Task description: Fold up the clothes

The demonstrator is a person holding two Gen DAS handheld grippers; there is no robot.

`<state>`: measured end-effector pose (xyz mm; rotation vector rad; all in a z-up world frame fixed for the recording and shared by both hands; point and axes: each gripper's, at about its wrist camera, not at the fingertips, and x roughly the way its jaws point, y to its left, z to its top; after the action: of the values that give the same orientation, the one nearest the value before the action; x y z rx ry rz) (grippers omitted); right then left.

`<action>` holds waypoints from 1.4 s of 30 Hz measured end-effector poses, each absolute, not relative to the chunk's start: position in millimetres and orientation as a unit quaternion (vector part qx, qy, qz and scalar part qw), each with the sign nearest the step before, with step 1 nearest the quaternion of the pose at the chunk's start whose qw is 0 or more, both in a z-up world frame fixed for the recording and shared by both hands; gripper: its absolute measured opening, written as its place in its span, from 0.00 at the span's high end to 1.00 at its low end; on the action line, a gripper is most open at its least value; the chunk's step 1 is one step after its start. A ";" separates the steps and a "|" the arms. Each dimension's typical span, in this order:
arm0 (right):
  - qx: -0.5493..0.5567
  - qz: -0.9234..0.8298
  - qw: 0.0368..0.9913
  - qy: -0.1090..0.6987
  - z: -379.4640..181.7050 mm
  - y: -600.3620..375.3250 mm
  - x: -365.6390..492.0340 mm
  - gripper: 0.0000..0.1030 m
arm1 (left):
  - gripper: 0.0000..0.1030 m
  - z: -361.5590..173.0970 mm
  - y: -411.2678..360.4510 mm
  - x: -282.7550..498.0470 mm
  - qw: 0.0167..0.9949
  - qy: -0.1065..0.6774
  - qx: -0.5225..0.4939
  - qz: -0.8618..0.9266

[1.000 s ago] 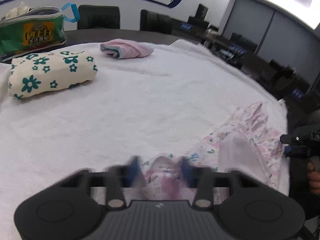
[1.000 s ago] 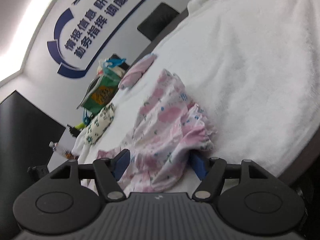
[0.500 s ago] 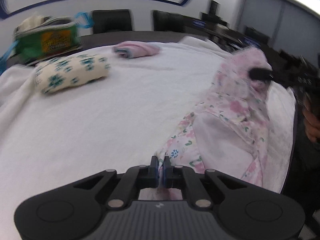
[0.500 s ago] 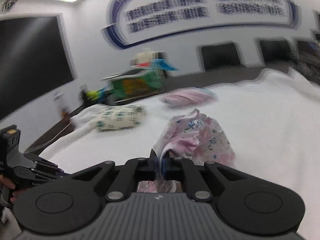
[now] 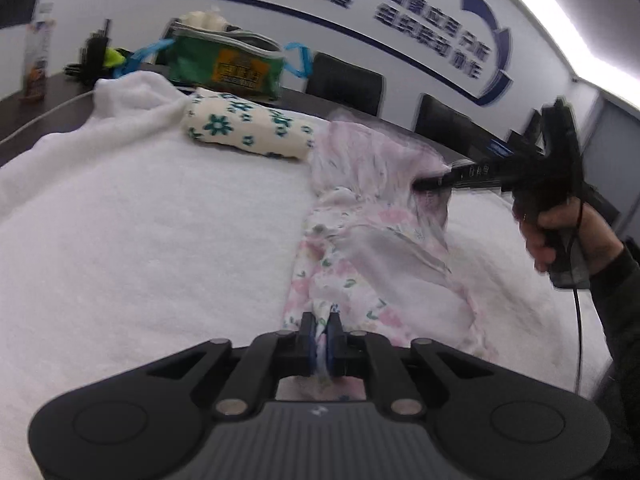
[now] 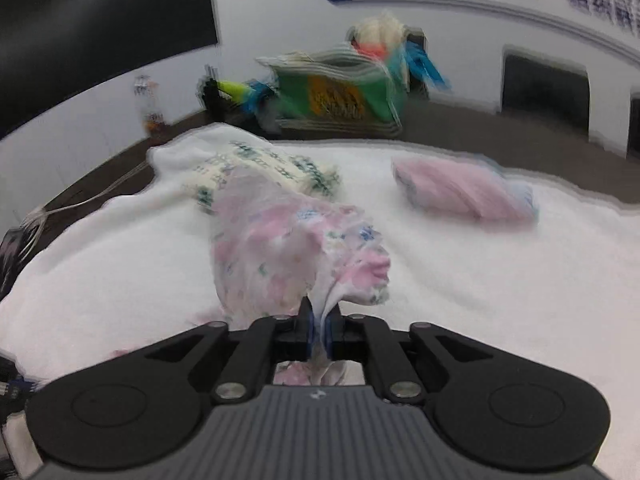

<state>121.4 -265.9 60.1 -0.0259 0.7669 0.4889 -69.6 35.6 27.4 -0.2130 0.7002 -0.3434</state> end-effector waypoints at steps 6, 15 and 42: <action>0.057 0.186 0.916 0.351 54.8 -300.8 65.0 0.53 | 0.40 35.0 75.1 -96.9 0.928 0.292 -0.103 -0.209; 0.029 0.368 0.882 0.293 42.4 -230.2 -103.6 0.38 | 0.69 16.9 69.8 -88.3 0.905 0.315 -0.115 -0.262; 0.019 0.340 0.898 0.278 43.2 -269.9 -131.2 0.50 | 0.36 20.8 29.4 -164.6 0.906 0.243 -0.051 -0.343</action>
<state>-131.2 -269.9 43.2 0.0392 0.5763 0.7051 -164.6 29.4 20.8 -0.1055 0.5013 -0.7076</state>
